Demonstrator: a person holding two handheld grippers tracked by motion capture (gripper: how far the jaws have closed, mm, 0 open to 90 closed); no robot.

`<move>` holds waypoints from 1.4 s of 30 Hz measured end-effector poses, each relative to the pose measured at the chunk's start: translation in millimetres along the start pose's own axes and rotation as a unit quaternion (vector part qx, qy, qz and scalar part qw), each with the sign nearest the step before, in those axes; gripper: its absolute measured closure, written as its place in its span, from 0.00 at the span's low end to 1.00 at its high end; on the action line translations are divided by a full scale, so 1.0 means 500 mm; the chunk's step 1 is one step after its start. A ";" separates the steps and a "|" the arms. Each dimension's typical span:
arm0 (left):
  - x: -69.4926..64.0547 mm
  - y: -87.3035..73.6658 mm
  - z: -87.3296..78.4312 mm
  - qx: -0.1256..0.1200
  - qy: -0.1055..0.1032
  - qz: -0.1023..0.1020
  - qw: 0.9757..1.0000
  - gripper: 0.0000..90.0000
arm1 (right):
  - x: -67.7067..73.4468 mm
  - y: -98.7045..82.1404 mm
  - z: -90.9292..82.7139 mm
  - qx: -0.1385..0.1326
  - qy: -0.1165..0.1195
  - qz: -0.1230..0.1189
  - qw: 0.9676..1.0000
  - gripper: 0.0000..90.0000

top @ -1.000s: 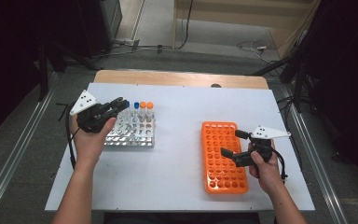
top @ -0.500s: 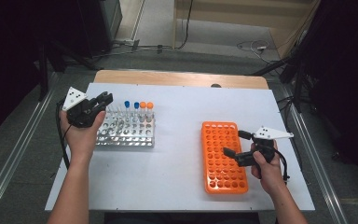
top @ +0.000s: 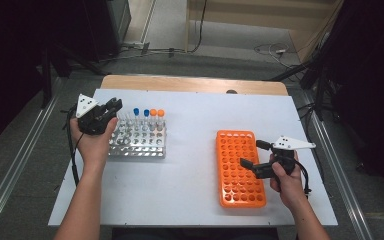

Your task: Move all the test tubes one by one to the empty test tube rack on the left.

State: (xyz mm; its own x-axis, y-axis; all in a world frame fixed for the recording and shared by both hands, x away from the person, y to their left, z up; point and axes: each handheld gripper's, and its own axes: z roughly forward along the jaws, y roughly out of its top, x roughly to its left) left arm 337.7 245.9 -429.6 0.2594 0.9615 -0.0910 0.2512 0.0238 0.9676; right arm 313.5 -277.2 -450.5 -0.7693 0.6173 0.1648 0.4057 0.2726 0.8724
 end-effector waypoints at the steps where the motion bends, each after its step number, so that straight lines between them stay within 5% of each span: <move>1: -0.001 -0.001 0.002 0.003 -0.002 0.000 1.000 0.85 | 0.000 0.000 0.000 0.000 0.000 0.000 1.000 0.00; 9: -0.004 -0.010 0.009 0.033 0.000 0.022 0.999 0.85 | -0.002 -0.001 0.002 0.000 -0.001 0.000 1.000 0.00; 21: -0.003 -0.025 0.012 0.060 0.002 0.010 0.998 0.85 | -0.002 -0.002 0.005 0.001 0.003 0.001 1.000 0.00; 31: -0.006 -0.031 0.019 0.120 0.005 0.002 0.993 0.85 | -0.005 -0.003 0.008 0.002 0.001 0.002 1.000 0.00; 42: -0.003 -0.035 0.022 0.141 -0.002 -0.007 0.990 0.83 | -0.008 -0.004 0.008 0.003 -0.002 0.003 1.000 0.00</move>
State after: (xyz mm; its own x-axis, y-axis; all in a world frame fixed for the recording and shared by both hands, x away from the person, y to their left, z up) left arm 343.2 241.1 -449.1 0.2580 0.9605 -0.1047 0.5051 -0.0417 0.8620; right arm 317.7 -277.6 -454.7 -0.7651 0.6218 0.1674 0.4125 0.2737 0.8688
